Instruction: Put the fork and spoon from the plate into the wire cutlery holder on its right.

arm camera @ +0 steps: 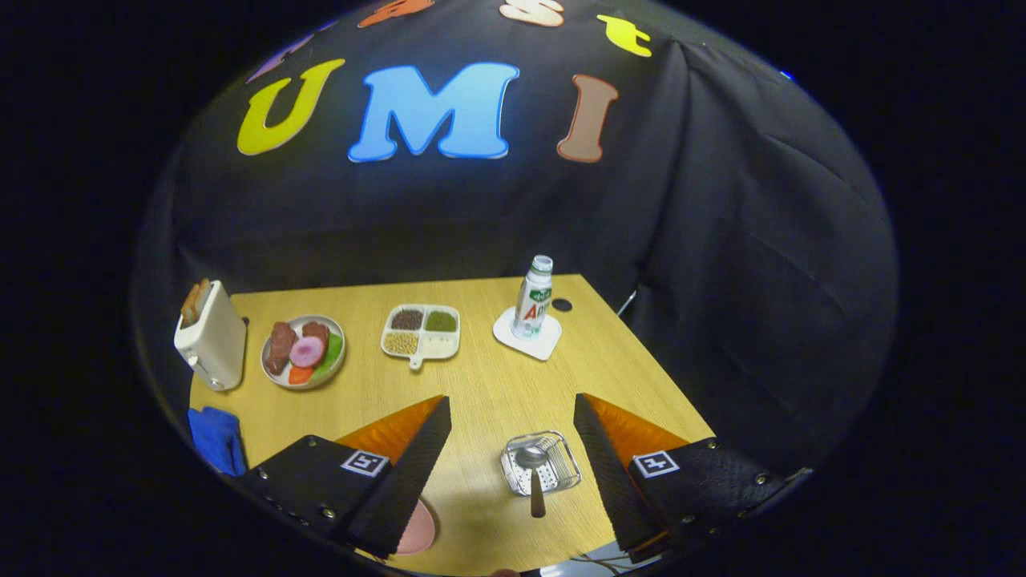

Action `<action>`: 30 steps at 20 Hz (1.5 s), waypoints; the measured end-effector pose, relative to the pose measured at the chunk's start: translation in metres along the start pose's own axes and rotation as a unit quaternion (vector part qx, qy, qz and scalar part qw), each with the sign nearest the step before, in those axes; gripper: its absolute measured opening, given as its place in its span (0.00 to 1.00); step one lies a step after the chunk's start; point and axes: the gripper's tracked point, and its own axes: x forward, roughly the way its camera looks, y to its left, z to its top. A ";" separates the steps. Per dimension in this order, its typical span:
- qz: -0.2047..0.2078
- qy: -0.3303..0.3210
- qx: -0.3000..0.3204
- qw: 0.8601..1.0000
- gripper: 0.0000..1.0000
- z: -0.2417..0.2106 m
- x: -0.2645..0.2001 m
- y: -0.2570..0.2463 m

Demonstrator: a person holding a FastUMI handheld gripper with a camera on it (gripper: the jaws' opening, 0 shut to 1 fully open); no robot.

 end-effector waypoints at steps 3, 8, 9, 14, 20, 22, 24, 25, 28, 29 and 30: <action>0.026 -0.069 0.011 0.997 0.95 0.028 -0.017 0.016; 0.065 -0.105 0.025 0.992 0.95 0.044 -0.035 0.050; 0.076 -0.110 0.026 0.991 0.95 0.045 -0.039 0.060; 0.132 -0.112 0.016 0.985 0.95 0.035 -0.058 0.121; 0.198 -0.097 -0.014 0.975 0.95 0.014 -0.083 0.193; 0.209 -0.087 -0.019 0.974 0.95 0.003 -0.088 0.207; 0.215 -0.072 -0.023 0.974 0.95 -0.009 -0.091 0.218; 0.217 -0.063 -0.026 0.974 0.95 -0.016 -0.091 0.221; 0.215 -0.026 -0.036 0.976 0.95 -0.041 -0.085 0.226; 0.212 -0.012 -0.039 0.976 0.95 -0.049 -0.083 0.225; 0.209 0.002 -0.042 0.977 0.95 -0.058 -0.080 0.225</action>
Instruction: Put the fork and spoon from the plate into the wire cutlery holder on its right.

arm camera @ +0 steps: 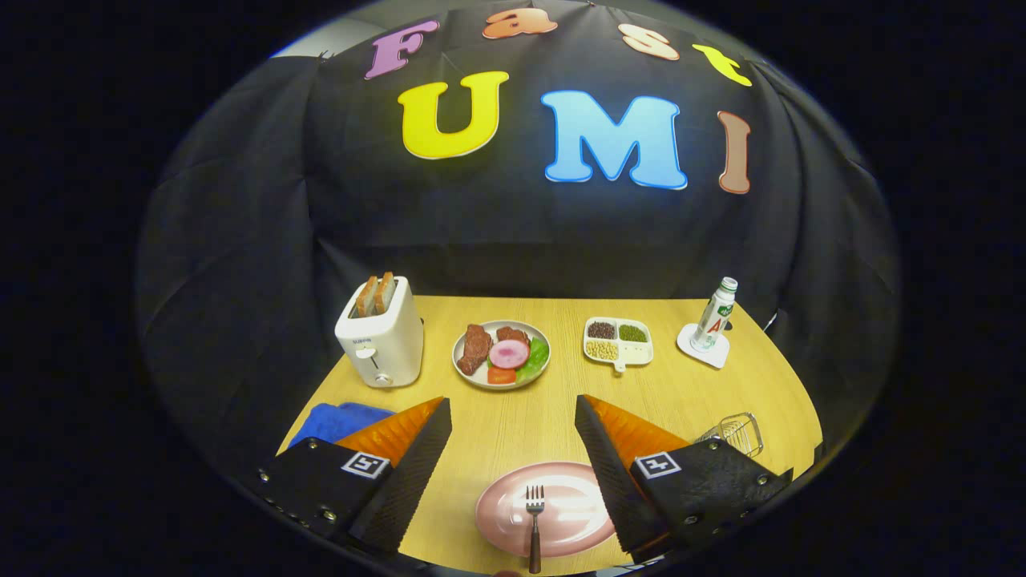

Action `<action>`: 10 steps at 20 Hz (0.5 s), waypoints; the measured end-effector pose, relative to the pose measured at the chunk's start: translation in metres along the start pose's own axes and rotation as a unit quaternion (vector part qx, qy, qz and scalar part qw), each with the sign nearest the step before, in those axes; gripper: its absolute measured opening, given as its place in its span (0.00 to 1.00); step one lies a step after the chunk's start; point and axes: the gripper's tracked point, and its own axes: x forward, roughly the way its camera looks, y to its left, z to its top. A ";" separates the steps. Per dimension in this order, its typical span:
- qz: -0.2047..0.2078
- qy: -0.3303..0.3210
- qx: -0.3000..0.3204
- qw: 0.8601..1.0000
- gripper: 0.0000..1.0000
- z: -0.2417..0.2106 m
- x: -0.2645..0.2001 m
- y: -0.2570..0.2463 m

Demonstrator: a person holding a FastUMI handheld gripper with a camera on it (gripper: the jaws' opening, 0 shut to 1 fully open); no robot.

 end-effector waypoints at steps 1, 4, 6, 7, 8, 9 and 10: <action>-0.003 0.012 0.001 1.000 0.95 -0.008 0.002 -0.002; -0.015 0.055 0.004 0.998 0.96 -0.035 0.010 -0.009; -0.018 0.083 -0.001 0.996 0.96 -0.051 0.014 -0.013; -0.020 0.097 -0.004 0.995 0.96 -0.059 0.016 -0.014; -0.021 0.112 -0.006 0.993 0.95 -0.068 0.020 -0.015; -0.022 0.128 -0.009 0.992 0.96 -0.076 0.021 -0.017; -0.025 0.143 -0.013 0.989 0.96 -0.084 0.024 -0.018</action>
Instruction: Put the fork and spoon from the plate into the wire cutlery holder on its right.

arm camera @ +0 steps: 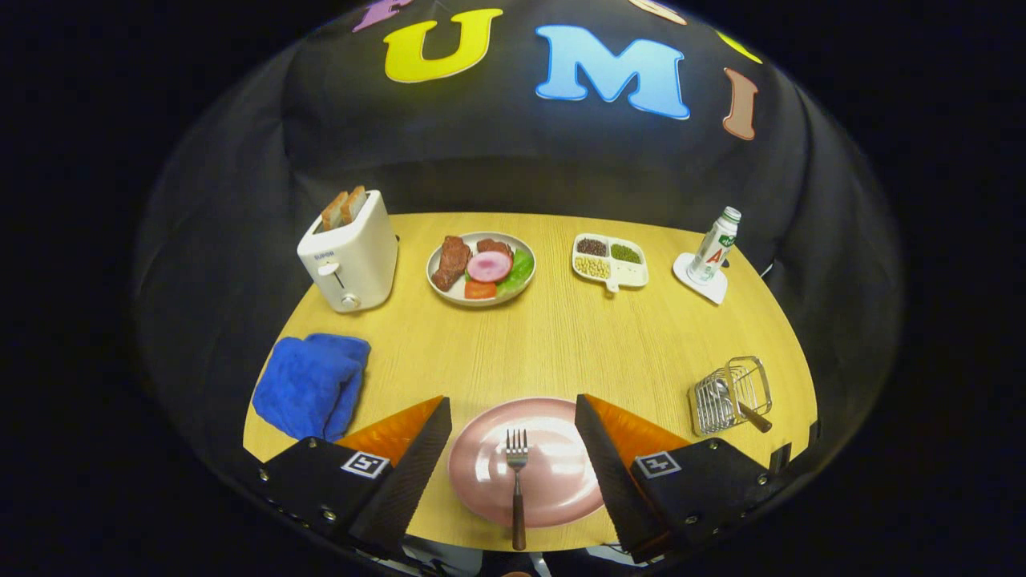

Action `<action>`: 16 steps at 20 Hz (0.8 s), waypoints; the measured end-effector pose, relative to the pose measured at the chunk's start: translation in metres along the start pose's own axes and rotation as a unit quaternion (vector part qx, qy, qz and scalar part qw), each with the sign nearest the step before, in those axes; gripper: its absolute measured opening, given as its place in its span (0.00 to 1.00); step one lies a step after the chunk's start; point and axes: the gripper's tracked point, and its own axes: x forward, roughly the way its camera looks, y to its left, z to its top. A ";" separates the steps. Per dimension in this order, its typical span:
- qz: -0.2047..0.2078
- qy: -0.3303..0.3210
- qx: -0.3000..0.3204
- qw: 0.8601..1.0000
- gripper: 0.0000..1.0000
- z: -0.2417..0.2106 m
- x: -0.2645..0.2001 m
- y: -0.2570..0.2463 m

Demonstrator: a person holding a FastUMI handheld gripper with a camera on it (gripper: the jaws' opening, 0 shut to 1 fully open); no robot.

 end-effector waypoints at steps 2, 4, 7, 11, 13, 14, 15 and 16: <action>-0.004 0.031 -0.007 0.999 0.96 -0.015 0.009 0.000; -0.007 0.061 -0.013 0.998 0.96 -0.030 0.018 0.000; -0.009 0.105 -0.026 0.994 0.96 -0.053 0.030 0.002; -0.016 0.164 -0.044 0.985 0.96 -0.085 0.041 0.003; -0.021 0.195 -0.054 0.979 0.94 -0.101 0.048 0.002; -0.022 0.207 -0.057 0.976 0.94 -0.107 0.050 0.002; -0.022 0.218 -0.058 0.974 0.94 -0.114 0.053 0.001; -0.023 0.229 -0.058 0.972 0.94 -0.119 0.056 0.000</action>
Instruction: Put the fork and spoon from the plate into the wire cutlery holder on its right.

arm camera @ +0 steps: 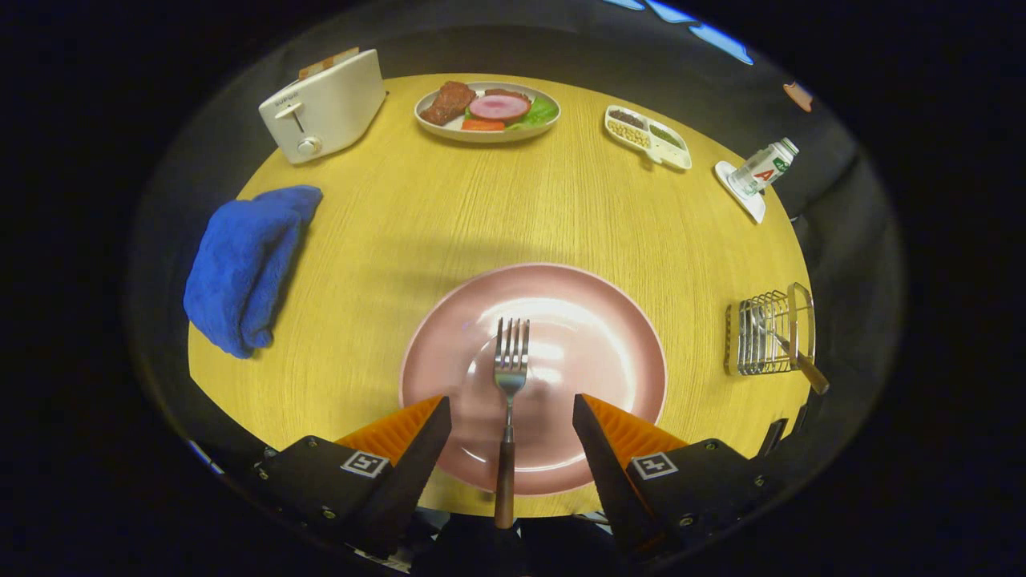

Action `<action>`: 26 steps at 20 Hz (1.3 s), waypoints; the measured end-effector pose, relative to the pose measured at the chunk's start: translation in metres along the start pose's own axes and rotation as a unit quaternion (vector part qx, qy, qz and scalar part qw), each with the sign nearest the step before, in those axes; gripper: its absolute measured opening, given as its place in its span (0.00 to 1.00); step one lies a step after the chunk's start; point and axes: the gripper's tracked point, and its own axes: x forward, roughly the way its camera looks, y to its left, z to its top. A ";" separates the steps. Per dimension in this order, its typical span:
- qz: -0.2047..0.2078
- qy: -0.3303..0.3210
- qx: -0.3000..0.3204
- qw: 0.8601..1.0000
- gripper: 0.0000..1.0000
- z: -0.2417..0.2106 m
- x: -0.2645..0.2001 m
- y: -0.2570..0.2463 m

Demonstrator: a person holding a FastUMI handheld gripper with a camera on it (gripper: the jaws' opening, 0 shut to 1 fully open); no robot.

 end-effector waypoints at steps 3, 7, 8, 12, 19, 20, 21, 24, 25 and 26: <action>-0.002 0.029 -0.003 1.000 0.92 -0.012 0.011 -0.001; -0.007 0.060 -0.008 0.998 0.87 -0.021 0.021 -0.002; -0.006 0.064 -0.012 0.998 0.72 -0.023 0.024 0.000; 0.006 0.077 -0.022 0.997 0.49 -0.024 0.032 0.007; 0.012 0.088 -0.034 0.995 0.01 -0.020 0.030 0.007; 0.008 0.091 -0.030 0.995 0.01 -0.023 0.031 0.007; 0.006 0.091 -0.028 0.995 0.01 -0.022 0.029 0.006; -0.003 0.088 -0.029 0.996 0.01 -0.017 0.024 0.001; -0.006 0.086 -0.028 0.996 0.01 -0.015 0.021 -0.002; -0.007 0.082 -0.026 0.996 0.01 -0.012 0.019 -0.003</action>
